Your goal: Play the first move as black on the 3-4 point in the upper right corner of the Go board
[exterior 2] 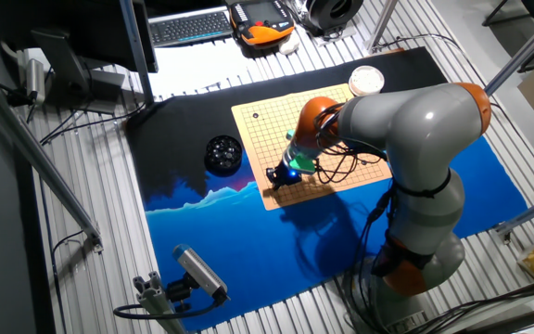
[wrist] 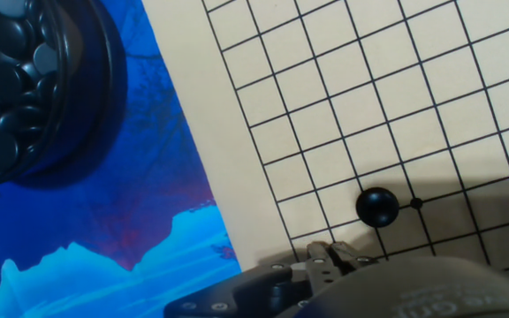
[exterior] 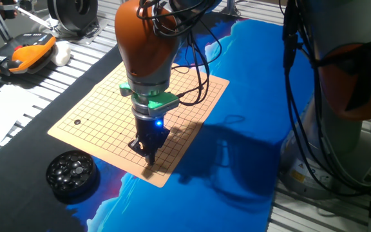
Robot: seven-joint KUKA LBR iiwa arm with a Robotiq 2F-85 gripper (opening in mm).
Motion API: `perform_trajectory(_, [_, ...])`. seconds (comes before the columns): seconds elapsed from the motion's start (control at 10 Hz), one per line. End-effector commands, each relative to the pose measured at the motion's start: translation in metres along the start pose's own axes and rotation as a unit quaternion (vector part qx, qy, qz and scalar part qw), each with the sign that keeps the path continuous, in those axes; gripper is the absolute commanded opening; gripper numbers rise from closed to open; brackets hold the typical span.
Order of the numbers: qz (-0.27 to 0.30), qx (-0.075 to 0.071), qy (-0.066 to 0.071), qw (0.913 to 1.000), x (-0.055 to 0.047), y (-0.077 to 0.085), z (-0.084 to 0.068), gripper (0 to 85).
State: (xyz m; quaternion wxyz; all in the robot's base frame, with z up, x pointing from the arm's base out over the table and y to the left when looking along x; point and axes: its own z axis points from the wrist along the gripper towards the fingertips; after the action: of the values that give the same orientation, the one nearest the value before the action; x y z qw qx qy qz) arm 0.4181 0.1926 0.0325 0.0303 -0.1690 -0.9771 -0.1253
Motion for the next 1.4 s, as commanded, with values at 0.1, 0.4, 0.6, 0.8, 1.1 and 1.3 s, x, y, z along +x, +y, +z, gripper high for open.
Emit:
perform_trajectory(0.1, [-0.002,0.003,-0.001,1.0000,0.0003,-0.0001,0.0002,0.0])
perform_trajectory(0.4, [-0.001,0.008,-0.003,1.0000,0.0010,-0.0001,0.0005,0.0])
perform_trajectory(0.6, [-0.001,0.011,-0.003,0.9999,0.0018,0.0000,0.0007,0.0])
perform_trajectory(0.8, [0.000,0.012,-0.006,0.9999,0.0018,0.0000,0.0007,0.0])
perform_trajectory(1.1, [0.002,0.014,-0.007,0.9999,0.0018,-0.0001,0.0008,17.0])
perform_trajectory(1.3, [0.002,0.014,-0.007,0.9999,0.0024,-0.0001,0.0010,17.0])
